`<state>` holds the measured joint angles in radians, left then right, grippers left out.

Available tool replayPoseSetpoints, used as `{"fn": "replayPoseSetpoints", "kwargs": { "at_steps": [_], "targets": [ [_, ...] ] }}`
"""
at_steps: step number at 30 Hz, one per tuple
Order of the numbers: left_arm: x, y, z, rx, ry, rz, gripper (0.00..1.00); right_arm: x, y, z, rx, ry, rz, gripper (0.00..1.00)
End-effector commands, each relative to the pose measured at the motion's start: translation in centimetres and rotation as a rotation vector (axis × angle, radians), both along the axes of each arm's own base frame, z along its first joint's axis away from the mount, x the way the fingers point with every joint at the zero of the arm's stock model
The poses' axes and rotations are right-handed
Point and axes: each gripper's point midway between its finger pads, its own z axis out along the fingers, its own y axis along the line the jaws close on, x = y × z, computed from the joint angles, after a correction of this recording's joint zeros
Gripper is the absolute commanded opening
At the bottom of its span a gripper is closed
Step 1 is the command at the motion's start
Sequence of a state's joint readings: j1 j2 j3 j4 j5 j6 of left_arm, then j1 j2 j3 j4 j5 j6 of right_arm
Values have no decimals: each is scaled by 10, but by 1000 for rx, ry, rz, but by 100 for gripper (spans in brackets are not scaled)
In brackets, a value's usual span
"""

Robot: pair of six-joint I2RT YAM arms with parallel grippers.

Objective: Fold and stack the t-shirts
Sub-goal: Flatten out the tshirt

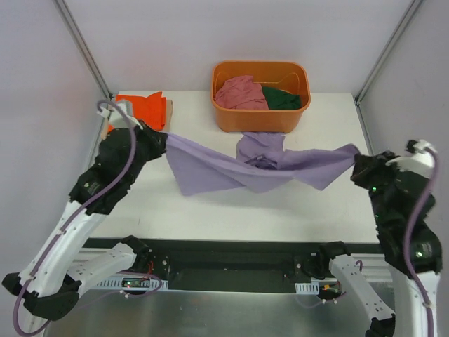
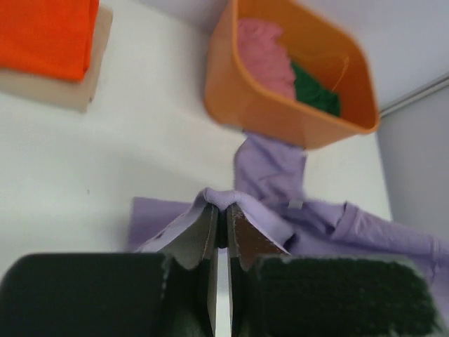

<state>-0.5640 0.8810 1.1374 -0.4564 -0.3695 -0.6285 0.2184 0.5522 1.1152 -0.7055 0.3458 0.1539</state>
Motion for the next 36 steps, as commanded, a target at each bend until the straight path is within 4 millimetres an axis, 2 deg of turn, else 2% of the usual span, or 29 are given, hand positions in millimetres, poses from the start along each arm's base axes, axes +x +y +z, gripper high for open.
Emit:
{"fn": "replayPoseSetpoints", "kwargs": {
  "at_steps": [1, 4, 5, 8, 9, 11, 15, 17, 19, 21, 24, 27, 29, 32, 34, 36],
  "targets": [
    [-29, 35, 97, 26, -205, 31, 0, -37, 9, 112, 17, -250, 115, 1],
    [-54, 45, 157, -18, -320, -3, 0, -60, 21, 171, 20, -358, 213, 1],
    [-68, 51, 183, -47, -378, -15, 0, -69, 22, 191, 19, -398, 231, 1],
    [-103, 63, 233, -98, -507, -64, 0, -108, 24, 251, 33, -538, 284, 1],
    [-118, 69, 249, -114, -557, -80, 0, -117, 27, 261, 41, -570, 313, 1],
    [-141, 77, 272, -132, -631, -106, 0, -150, 34, 297, 50, -690, 388, 1],
    [-181, 86, 307, -172, -748, -180, 0, -187, 46, 332, 64, -843, 489, 1],
    [-193, 84, 316, -181, -782, -221, 0, -191, 43, 338, 77, -877, 478, 1],
    [-190, 83, 320, -178, -785, -221, 0, -183, 39, 339, 73, -873, 444, 1],
    [-169, 83, 319, -145, -753, -161, 0, -163, 32, 337, 67, -838, 381, 1],
    [-123, 91, 309, -55, -674, 3, 0, -112, 14, 323, 28, -722, 224, 1],
    [-62, 99, 283, 93, -536, 214, 0, -38, 0, 291, -57, -542, 81, 1],
    [-19, 98, 255, 229, -425, 329, 0, 11, -1, 259, -113, -407, 35, 1],
    [49, 79, 193, 366, -256, 364, 0, 76, 1, 197, -144, -230, -14, 1],
    [95, 70, 134, 368, -120, 340, 0, 111, 2, 156, -157, -154, -50, 1],
    [143, 61, 58, 358, 49, 293, 0, 144, 0, 114, -187, -69, -90, 1]
  ]
}}
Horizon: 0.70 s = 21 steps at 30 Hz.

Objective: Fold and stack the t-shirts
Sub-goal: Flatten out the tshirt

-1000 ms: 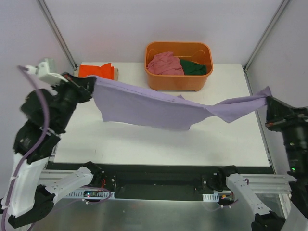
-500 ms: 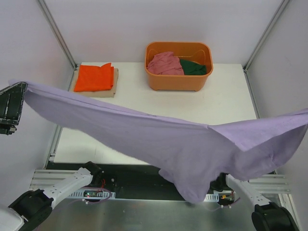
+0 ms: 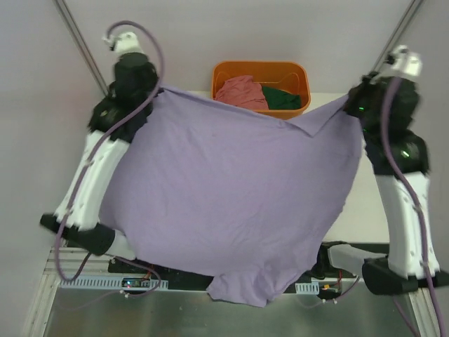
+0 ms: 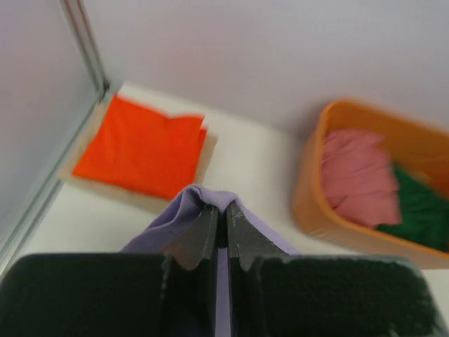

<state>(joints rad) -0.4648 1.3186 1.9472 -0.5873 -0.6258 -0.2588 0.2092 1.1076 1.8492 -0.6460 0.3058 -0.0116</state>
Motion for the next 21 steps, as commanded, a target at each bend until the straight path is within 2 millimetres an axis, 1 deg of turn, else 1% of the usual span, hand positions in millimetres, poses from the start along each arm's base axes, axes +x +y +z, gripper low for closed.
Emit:
{"fn": "replayPoseSetpoints", "kwargs": {
  "at_steps": [1, 2, 3, 4, 5, 7, 8, 10, 13, 16, 20, 21],
  "targets": [
    [89, -2, -146, 9, 342, 55, 0, 72, -16, -85, -88, 175, -166, 1],
    [105, -5, -176, 13, 402, 52, 0, 87, -14, -107, -109, 227, -170, 1],
    [121, -9, -205, 17, 458, 46, 0, 104, -10, -140, -131, 306, -170, 1],
    [133, -13, -227, 18, 502, 42, 0, 114, -8, -162, -141, 354, -169, 1],
    [144, -18, -253, 23, 554, 28, 0, 124, -6, -188, -152, 411, -169, 1],
    [162, -28, -297, 19, 626, 3, 0, 139, -3, -231, -160, 496, -178, 1],
    [169, -35, -313, 7, 653, -29, 0, 145, -2, -250, -165, 537, -184, 1],
    [181, -40, -346, -5, 702, -47, 0, 153, 1, -278, -180, 601, -180, 1],
    [192, -39, -373, -12, 736, -44, 0, 163, 9, -307, -149, 655, -166, 1],
    [196, -31, -391, -30, 761, -33, 0, 168, 12, -325, -150, 692, -159, 1],
    [194, -22, -401, -54, 780, -30, 0, 166, 15, -335, -136, 710, -145, 1],
    [192, -22, -400, -62, 778, -41, 0, 163, 16, -336, -130, 714, -143, 1]
  ]
}}
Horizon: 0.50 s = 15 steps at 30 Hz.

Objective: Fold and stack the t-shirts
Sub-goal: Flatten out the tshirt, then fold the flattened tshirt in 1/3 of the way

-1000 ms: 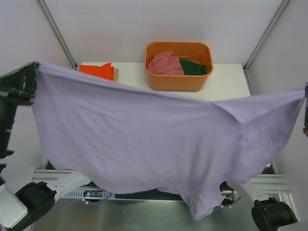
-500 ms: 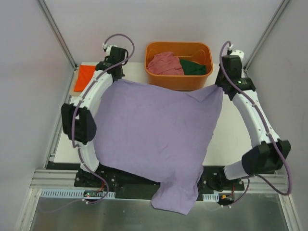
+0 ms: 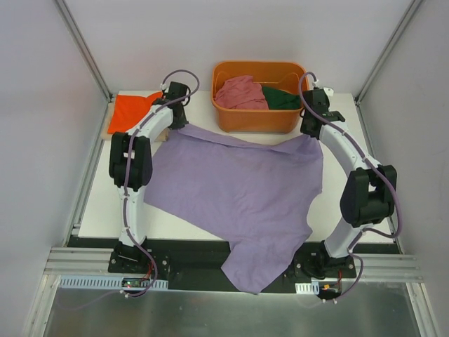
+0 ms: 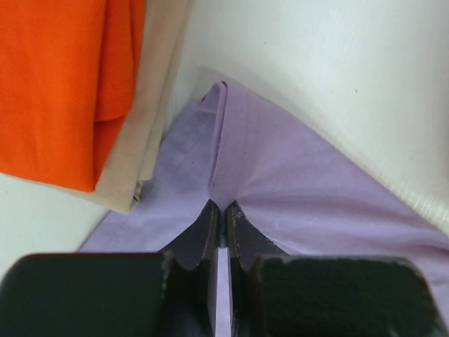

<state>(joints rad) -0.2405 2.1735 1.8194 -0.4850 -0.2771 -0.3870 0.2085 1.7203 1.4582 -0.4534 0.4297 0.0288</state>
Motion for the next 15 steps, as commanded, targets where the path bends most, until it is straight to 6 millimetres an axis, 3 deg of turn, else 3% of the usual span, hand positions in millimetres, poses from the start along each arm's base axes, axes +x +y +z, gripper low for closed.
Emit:
{"fn": "replayPoseSetpoints", "kwargs": {
  "at_steps": [1, 7, 15],
  "targets": [
    [14, 6, 23, -80, -83, 20, 0, 3, 3, 11, 45, -62, -22, 1],
    [2, 10, 27, -150, -91, 16, 0, -35, 13, 12, 120, -65, 14, 1],
    [-8, 28, 40, -208, -111, 38, 0, -108, 22, 8, 240, -45, 60, 0]
  ]
}}
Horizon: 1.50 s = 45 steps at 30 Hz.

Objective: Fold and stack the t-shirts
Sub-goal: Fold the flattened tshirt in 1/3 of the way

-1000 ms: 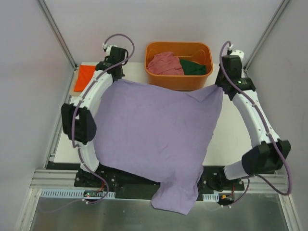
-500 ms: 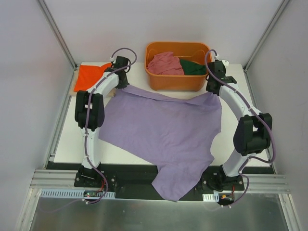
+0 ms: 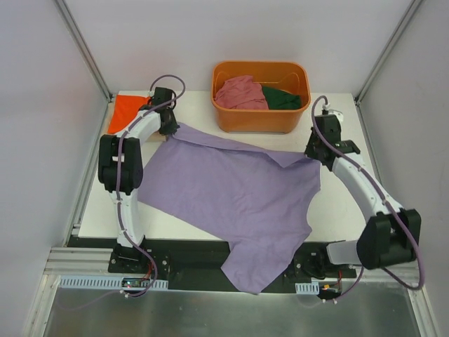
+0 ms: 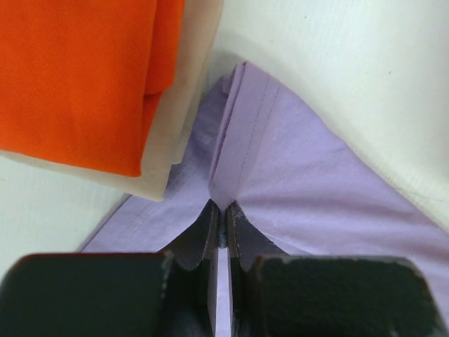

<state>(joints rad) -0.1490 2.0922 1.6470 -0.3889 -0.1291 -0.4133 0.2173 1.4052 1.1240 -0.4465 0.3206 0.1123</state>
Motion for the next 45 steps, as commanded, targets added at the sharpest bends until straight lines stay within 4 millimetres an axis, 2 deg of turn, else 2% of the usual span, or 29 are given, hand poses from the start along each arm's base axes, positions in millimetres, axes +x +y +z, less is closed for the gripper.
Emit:
{"fn": "replayPoseSetpoints", "kwargs": {
  "at_steps": [1, 6, 14, 18, 24, 30, 33, 37, 40, 42, 45],
  "targets": [
    [7, 5, 56, -67, -135, 14, 0, -35, 18, 16, 129, -53, 43, 1],
    [0, 2, 62, -79, -144, -15, 0, -75, 30, 13, 215, -51, 50, 1],
    [-17, 8, 66, -63, -142, 2, 0, -123, 39, 14, 235, -62, 50, 1],
    [-27, 12, 65, -53, -135, 15, 0, -140, 46, 4, 277, -70, 32, 1],
    [-30, 16, 61, -30, -126, 26, 0, -166, 71, -22, 352, -26, 66, 1],
    [-30, 24, 61, -1, -130, 46, 0, -184, 68, -31, 320, 11, 55, 1],
    [-31, 26, 59, -1, -122, 59, 0, -190, 75, -36, 353, 41, 75, 1],
    [-33, 29, 55, 5, -106, 72, 0, -204, 88, -55, 399, 108, 82, 1],
    [-33, 31, 53, 10, -100, 75, 0, -209, 94, -63, 436, 82, 61, 8],
    [-34, 32, 51, 10, -95, 79, 0, -209, 100, -66, 466, 14, 69, 25],
    [-37, 36, 46, 22, -73, 90, 2, -208, 99, -59, 456, -66, 89, 32]
  ]
}}
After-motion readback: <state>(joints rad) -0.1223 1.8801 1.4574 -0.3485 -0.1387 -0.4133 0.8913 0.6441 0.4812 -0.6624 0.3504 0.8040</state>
